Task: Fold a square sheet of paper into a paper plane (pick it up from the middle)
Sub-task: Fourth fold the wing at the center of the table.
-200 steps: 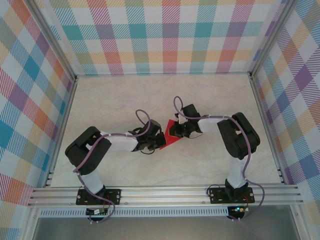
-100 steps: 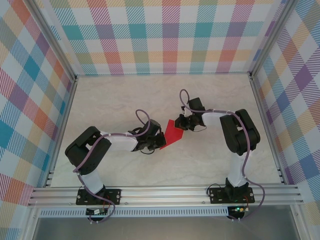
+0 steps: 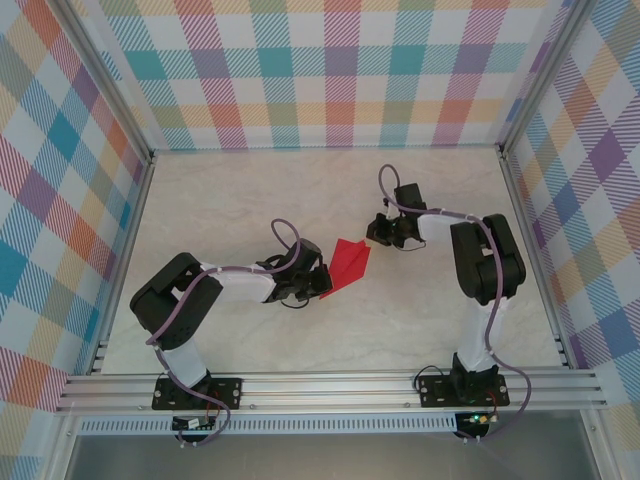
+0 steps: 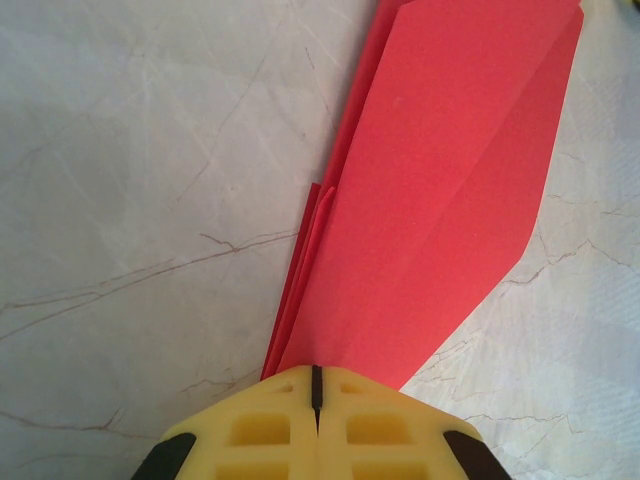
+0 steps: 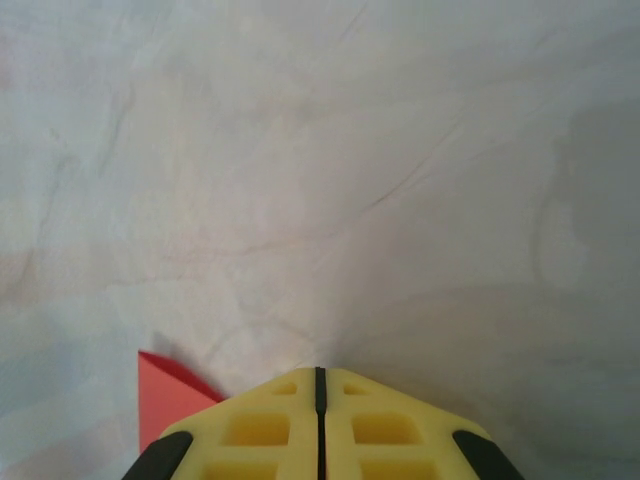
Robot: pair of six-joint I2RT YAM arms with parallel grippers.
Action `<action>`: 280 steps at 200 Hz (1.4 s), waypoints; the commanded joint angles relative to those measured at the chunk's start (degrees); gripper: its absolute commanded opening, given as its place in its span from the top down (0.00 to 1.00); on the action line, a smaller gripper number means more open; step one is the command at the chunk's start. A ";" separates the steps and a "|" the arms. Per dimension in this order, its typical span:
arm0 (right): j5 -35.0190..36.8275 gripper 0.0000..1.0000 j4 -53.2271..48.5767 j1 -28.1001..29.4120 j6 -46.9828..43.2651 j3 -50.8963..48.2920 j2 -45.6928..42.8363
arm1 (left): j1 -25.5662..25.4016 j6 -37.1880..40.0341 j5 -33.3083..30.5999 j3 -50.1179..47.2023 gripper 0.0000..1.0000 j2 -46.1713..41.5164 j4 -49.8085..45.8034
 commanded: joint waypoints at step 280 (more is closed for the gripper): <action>-5.83 1.00 -3.54 14.96 2.47 -5.01 -2.31 | 0.26 0.83 1.25 -3.53 0.98 2.05 -8.19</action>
